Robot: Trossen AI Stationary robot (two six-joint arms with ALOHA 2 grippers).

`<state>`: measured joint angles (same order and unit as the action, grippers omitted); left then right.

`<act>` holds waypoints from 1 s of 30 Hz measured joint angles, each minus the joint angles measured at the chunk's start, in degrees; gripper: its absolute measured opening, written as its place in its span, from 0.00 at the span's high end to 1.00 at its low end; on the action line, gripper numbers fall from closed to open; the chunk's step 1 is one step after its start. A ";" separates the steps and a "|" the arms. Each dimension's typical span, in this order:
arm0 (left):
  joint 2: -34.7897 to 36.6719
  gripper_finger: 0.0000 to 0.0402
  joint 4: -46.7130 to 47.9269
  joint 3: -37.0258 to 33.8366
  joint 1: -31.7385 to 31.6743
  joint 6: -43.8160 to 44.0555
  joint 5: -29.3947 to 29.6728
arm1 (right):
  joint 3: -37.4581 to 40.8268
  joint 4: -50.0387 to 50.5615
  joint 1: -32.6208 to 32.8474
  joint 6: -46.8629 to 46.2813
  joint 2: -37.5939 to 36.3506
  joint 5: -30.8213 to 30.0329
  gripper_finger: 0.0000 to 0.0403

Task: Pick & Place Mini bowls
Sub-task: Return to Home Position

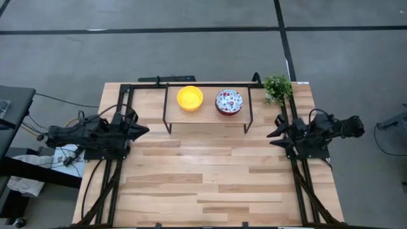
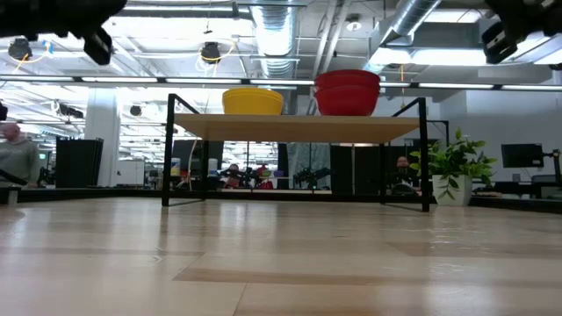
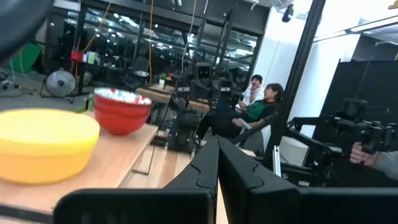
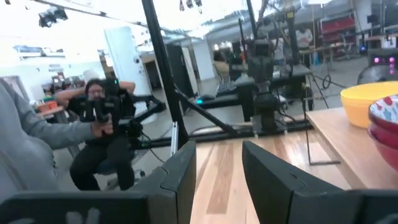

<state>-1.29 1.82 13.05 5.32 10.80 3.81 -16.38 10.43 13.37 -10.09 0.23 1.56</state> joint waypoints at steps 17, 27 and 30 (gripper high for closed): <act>1.28 0.98 -7.75 -8.04 -0.04 -0.02 -0.01 | 8.22 -9.41 0.00 -1.92 -0.02 -0.27 0.70; 1.28 0.98 -7.73 -8.04 -0.04 -1.55 -0.01 | 14.52 -16.15 -0.02 -1.88 -0.02 -0.46 0.70; 1.28 0.98 -7.69 -8.04 -0.04 -1.57 -0.01 | 15.91 -17.99 -0.02 -1.45 0.04 -1.34 0.70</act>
<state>-0.01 -5.87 5.02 5.28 9.23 3.79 -0.47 -7.56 13.34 -11.53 0.27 0.22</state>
